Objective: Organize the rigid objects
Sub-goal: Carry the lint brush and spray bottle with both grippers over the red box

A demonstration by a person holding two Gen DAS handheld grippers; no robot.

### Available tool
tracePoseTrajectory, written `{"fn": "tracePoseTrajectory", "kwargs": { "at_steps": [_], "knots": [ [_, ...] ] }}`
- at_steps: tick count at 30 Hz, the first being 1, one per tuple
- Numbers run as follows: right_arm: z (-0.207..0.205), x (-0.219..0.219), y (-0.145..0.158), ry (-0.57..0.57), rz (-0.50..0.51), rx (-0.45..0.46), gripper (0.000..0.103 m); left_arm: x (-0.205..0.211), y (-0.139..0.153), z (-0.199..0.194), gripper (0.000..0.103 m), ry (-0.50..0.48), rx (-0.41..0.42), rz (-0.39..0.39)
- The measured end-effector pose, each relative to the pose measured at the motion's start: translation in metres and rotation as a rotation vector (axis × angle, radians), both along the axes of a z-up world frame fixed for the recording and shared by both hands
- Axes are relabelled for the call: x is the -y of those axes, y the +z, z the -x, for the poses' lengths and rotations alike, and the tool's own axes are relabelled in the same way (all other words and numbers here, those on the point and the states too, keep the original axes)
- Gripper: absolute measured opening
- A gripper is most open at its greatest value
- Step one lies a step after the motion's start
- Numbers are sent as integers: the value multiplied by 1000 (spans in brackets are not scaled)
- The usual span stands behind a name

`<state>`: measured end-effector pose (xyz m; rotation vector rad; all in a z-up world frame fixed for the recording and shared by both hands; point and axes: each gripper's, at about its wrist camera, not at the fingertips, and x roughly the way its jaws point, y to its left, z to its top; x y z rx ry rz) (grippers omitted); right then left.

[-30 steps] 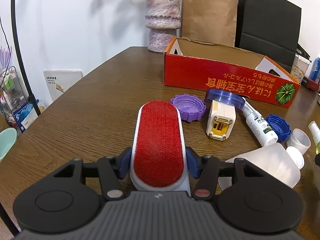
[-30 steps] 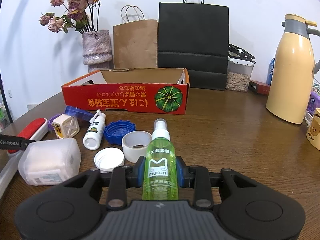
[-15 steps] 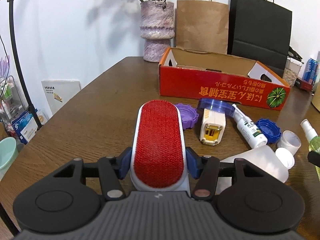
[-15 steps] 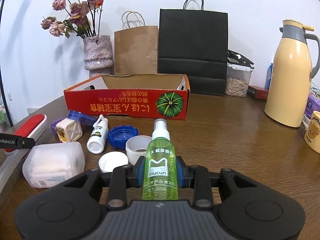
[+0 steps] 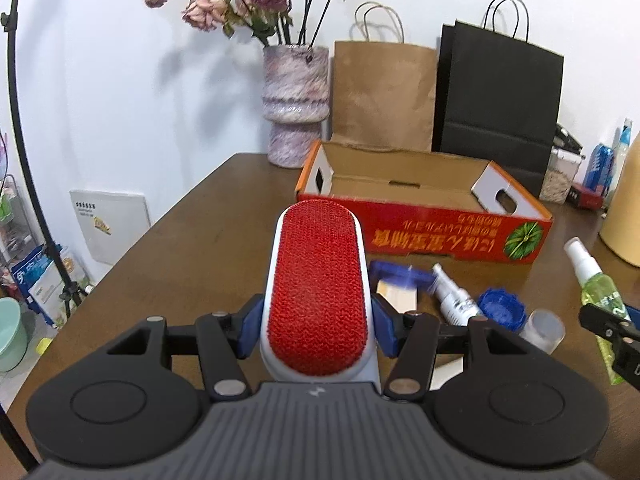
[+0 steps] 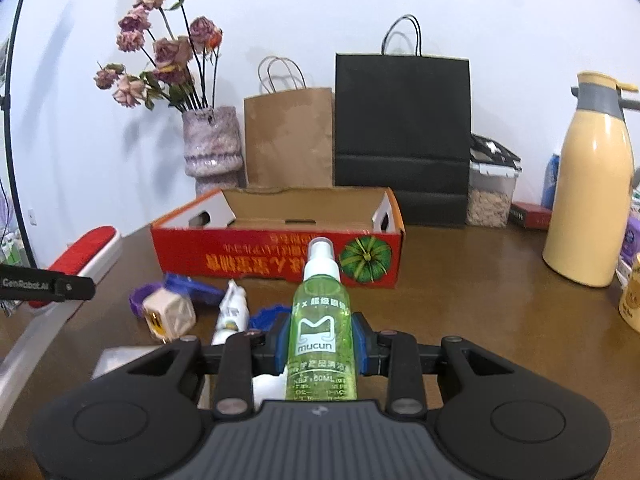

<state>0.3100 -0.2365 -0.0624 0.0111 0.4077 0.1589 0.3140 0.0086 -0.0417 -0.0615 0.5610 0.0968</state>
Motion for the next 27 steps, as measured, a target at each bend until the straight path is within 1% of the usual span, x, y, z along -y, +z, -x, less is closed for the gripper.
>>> {"fn": "tracePoseTrajectory", "kwargs": {
  "at_steps": [6,15,21,27],
  "knots": [
    [-11,-10,16,14,-12,33,30,6,12,-13,56,-20,19,10],
    [-33,-26,33,36,-25,68,30,14,29,-38,57,-35,51,20],
    [-52,-34,41,40,-25,96,30,15,35,-58,57,-24,74,37],
    [-78,-37,45,38,-38,103,30,19,39,-82,57,-9,92,52]
  ]
}}
